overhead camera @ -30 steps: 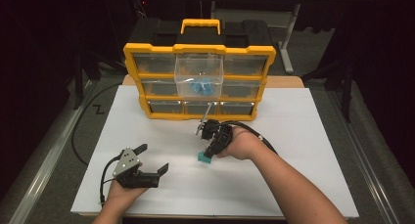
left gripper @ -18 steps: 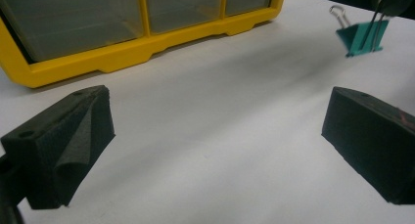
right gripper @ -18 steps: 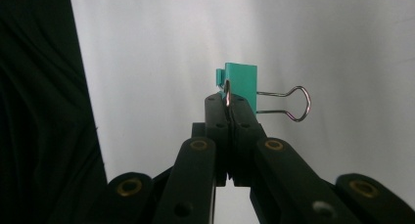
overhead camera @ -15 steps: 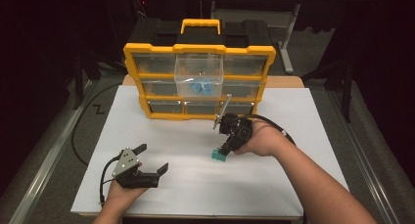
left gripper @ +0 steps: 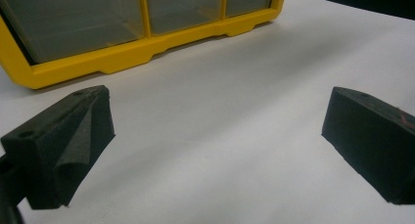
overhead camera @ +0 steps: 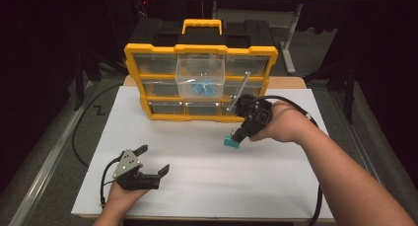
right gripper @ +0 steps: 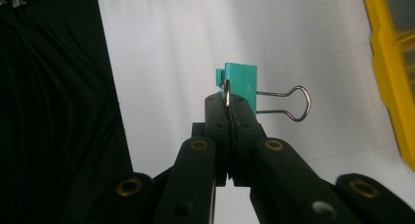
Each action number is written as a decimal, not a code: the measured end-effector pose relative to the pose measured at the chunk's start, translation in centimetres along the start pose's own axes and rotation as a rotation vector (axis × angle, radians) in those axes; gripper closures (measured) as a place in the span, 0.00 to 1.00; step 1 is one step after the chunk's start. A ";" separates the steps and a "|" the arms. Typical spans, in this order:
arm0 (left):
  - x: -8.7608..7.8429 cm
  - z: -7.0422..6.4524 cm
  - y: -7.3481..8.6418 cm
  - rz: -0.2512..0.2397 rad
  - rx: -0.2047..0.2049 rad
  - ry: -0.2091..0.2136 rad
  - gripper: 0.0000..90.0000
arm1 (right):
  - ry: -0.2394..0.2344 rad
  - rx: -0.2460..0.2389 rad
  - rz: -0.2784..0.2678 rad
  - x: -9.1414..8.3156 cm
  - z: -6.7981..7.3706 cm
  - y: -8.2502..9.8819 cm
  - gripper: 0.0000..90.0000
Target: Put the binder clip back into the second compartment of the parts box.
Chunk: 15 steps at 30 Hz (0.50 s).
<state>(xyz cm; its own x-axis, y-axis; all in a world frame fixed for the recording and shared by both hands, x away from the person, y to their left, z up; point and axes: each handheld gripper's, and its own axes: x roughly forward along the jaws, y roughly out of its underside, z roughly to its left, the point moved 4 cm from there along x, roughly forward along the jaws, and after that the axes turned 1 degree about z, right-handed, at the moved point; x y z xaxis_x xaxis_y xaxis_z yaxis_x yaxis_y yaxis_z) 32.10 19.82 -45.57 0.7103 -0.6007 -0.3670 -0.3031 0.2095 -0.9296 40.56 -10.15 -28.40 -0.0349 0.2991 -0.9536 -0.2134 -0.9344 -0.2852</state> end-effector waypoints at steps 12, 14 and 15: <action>-0.1 0.1 0.0 -0.002 -0.002 -0.003 0.00 | 0.017 -0.010 -0.008 -4.7 0.3 -2.0 1.00; -0.1 0.1 0.0 -0.007 -0.007 -0.004 0.00 | 0.027 -0.011 -0.014 -5.5 0.3 -2.4 1.00; -0.1 0.1 0.0 -0.009 -0.009 -0.005 0.00 | 0.032 -0.015 -0.014 -6.0 0.3 -2.7 1.00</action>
<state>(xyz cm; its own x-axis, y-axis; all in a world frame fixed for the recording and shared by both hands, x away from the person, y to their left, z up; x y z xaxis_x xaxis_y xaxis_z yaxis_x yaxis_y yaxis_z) 32.10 20.00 -45.50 0.7159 -0.5990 -0.3587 -0.3021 0.1974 -0.9326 41.04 -9.35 -21.91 -0.0004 0.3062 -0.9520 -0.1985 -0.9330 -0.3001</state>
